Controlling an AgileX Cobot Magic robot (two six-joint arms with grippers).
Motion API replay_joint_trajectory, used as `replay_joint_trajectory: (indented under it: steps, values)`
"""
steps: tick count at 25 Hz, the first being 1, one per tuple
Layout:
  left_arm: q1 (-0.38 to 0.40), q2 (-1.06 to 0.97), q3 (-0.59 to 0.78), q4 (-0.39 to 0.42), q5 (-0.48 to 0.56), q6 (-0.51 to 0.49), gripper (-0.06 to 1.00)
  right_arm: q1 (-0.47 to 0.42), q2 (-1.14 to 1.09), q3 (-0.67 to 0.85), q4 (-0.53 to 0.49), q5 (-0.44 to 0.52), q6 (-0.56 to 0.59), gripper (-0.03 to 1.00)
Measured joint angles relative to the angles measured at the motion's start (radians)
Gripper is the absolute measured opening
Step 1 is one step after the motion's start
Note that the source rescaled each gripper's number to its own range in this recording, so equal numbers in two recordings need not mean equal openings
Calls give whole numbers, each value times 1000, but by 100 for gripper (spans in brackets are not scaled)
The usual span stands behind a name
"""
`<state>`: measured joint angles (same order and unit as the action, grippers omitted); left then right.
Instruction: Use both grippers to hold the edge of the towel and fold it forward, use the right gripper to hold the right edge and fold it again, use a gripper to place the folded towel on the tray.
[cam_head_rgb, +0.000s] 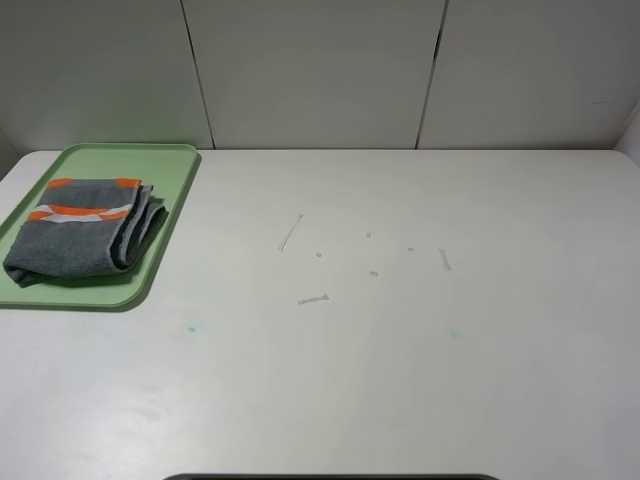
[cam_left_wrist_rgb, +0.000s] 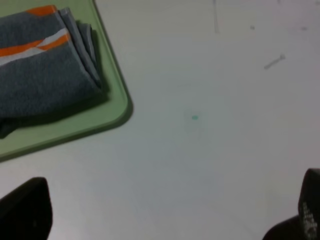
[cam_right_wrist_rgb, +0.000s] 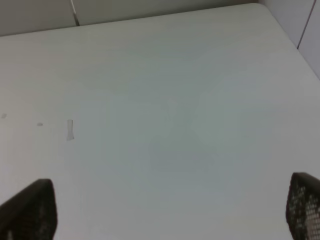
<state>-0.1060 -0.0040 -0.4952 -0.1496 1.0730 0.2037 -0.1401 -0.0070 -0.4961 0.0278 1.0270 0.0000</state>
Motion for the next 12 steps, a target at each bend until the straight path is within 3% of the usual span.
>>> replay_joint_trajectory:
  steps: [12]
  values:
    - [0, 0, 0, -2, 0, -1, 100, 0, 0, 0, 1, 0, 0, 100]
